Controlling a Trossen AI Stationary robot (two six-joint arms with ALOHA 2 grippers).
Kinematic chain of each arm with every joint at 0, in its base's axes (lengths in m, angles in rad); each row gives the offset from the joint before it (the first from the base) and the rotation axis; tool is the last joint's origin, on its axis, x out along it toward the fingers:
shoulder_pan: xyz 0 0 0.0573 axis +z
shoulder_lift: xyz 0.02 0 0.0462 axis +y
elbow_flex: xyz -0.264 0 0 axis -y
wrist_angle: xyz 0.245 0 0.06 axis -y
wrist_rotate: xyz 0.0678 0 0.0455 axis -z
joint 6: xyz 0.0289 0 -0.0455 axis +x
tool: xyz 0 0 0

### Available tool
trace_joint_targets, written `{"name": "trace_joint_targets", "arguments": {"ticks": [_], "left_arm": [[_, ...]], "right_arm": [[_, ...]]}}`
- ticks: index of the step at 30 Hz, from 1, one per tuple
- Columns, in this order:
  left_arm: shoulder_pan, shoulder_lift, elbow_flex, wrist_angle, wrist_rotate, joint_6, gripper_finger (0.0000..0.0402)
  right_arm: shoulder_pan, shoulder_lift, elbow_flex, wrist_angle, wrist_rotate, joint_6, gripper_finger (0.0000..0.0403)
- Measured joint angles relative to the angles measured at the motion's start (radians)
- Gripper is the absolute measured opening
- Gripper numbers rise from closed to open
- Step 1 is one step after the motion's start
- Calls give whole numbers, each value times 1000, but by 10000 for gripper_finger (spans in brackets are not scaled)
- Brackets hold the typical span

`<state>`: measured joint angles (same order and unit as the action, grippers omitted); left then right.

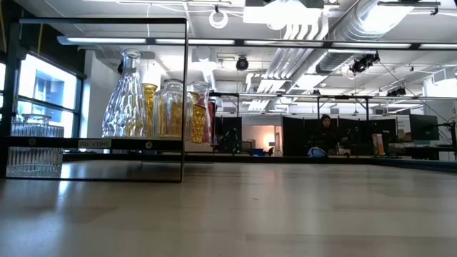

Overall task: Sort vases onto shelf
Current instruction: Put the yellow vase on the shelf aligned with the other yellow vase

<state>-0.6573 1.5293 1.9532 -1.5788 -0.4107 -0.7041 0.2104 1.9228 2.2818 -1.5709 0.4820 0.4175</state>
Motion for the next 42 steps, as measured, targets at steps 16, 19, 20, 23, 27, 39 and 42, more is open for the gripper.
{"name": "trace_joint_targets", "arguments": {"ticks": [16, 19, 20, 23, 27, 39, 42], "left_arm": [[131, -169, -1, 7, -112, 92, 21], [164, -169, -1, 7, -95, 134, 21], [177, -169, -1, 7, -95, 144, 21], [219, -185, -13, 10, -91, 180, 21], [282, -252, -107, 8, -79, 190, 21], [396, -528, -500, 7, -13, 80, 21], [437, -547, -574, 8, 8, 98, 21]], "right_arm": [[-21, 0, 0, 0, 8, -26, 0], [-21, 0, 0, 0, 15, -26, 0], [-21, 0, 0, 0, 15, -26, 0], [-21, 0, 0, 0, 18, -32, 0], [-21, 0, 0, 0, 20, -34, 0], [-50, 0, 0, 0, 28, -64, 0], [-72, 0, 0, 0, 25, -60, 0]]}}
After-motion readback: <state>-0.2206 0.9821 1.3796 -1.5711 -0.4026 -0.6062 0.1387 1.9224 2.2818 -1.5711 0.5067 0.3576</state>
